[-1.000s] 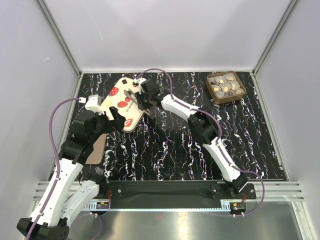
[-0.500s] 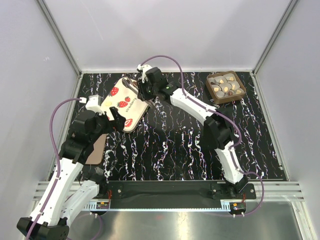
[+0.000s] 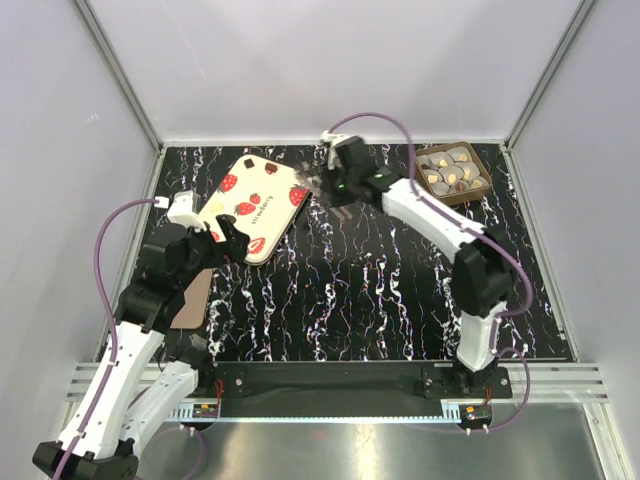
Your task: Pack the chocolate
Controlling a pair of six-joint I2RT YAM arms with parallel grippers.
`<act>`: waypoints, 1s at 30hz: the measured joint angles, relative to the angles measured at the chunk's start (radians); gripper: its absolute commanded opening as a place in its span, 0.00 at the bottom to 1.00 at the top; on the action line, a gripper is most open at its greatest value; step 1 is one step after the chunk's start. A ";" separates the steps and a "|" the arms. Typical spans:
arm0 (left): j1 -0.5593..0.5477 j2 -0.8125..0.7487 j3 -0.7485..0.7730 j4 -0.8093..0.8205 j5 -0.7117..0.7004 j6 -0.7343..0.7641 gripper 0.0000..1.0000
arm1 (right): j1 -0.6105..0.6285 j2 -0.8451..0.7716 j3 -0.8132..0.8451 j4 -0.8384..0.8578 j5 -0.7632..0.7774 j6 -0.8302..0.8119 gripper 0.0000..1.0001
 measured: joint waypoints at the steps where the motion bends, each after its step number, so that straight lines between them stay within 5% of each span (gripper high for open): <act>1: 0.000 -0.002 0.000 0.000 0.000 0.000 0.99 | -0.021 -0.027 -0.026 -0.008 0.005 0.006 0.31; 11: 0.000 -0.005 0.000 0.000 0.000 0.000 0.99 | -0.380 -0.320 -0.209 -0.154 0.166 0.058 0.31; 19: 0.000 -0.005 0.000 0.000 0.000 0.000 0.99 | -0.564 -0.360 -0.224 -0.274 0.206 0.070 0.32; 30: 0.000 0.003 -0.002 0.000 0.000 0.000 0.99 | -0.616 -0.350 -0.232 -0.342 0.153 0.072 0.32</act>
